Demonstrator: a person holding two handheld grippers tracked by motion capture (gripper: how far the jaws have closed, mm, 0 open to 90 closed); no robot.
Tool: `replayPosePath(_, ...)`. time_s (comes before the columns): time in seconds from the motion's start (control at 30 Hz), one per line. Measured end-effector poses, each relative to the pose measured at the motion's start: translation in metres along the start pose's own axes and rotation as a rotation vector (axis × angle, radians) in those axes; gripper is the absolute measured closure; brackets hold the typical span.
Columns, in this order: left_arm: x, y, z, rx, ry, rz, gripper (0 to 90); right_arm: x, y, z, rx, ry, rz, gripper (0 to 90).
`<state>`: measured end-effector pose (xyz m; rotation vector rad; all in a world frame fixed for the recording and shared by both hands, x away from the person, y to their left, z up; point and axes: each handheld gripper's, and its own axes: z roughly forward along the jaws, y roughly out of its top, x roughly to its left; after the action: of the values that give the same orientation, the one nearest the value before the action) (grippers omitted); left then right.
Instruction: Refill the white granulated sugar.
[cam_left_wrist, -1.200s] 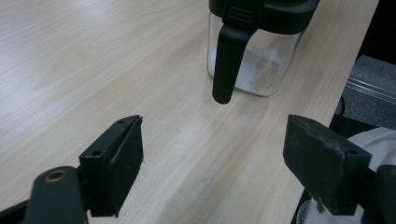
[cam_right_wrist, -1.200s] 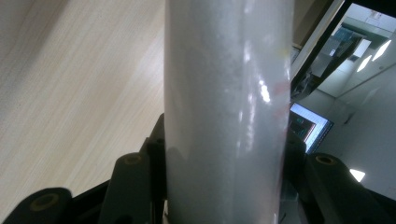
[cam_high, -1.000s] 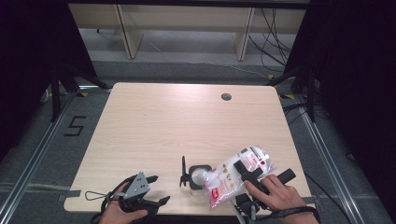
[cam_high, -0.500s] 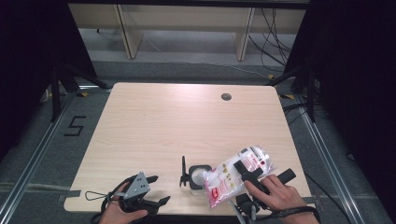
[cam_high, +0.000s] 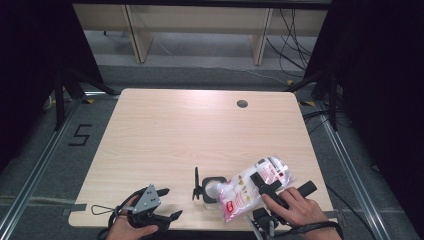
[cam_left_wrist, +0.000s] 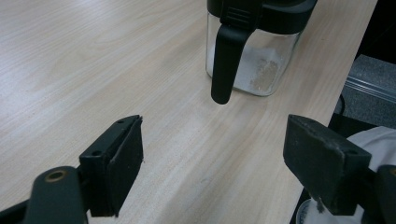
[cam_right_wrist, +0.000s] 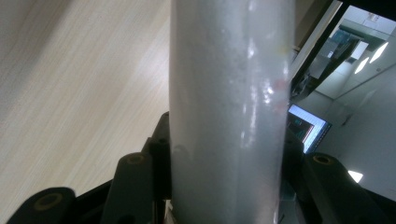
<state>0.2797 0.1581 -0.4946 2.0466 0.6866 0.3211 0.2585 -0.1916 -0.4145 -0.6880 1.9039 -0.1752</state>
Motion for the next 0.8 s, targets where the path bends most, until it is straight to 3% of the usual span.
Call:
replayPosePath(0.2, 0.0009, -0.0002, 0.0009, -0.002, 0.006, 0.020, 19.8, -0.0008, 0.0005, 0.0005, 0.003, -0.008, -0.022, 56.1)
replayPosePath(0.27, -0.0001, -0.0005, 0.0010, -0.003, 0.007, 0.008, 19.7, -0.0047, 0.0010, 0.0016, -0.016, -0.031, -0.069, 56.2)
replayPosePath(0.43, 0.0011, -0.0001, 0.0011, -0.013, 0.005, 0.028, 19.7, -0.0060, 0.0007, 0.0031, -0.019, -0.053, -0.068, 56.4)
replayPosePath(0.47, 0.0006, -0.0003, 0.0010, -0.011, 0.008, 0.023, 19.7, -0.0079, 0.0009, 0.0041, -0.030, -0.058, -0.088, 56.4)
replayPosePath(0.5, 0.0002, -0.0001, 0.0005, -0.001, 0.009, 0.018, 19.7, -0.0058, 0.0004, 0.0048, -0.032, -0.033, -0.094, 56.4)
replayPosePath(0.57, -0.0001, 0.0001, 0.0002, 0.009, 0.006, 0.010, 19.7, -0.0057, 0.0000, 0.0058, -0.033, -0.034, -0.093, 56.6)
replayPosePath(0.6, -0.0008, -0.0003, 0.0008, -0.002, 0.009, 0.003, 19.7, -0.0029, -0.0007, 0.0049, -0.010, -0.028, -0.061, 56.7)
replayPosePath(0.63, 0.0003, -0.0001, 0.0008, -0.003, 0.007, 0.018, 19.7, -0.0038, -0.0008, 0.0063, -0.026, -0.028, -0.083, 56.8)
replayPosePath(0.67, 0.0003, -0.0001, 0.0008, -0.003, 0.008, 0.020, 19.8, -0.0035, -0.0011, 0.0052, -0.006, -0.048, -0.053, 56.9)
replayPosePath(0.73, 0.0004, -0.0002, 0.0006, 0.007, 0.004, 0.012, 19.8, -0.0027, -0.0012, 0.0060, -0.010, -0.031, -0.062, 57.0)
replayPosePath(0.8, 0.0010, 0.0001, -0.0002, 0.025, 0.013, 0.029, 19.7, -0.0024, -0.0014, 0.0065, -0.012, -0.029, -0.060, 57.1)
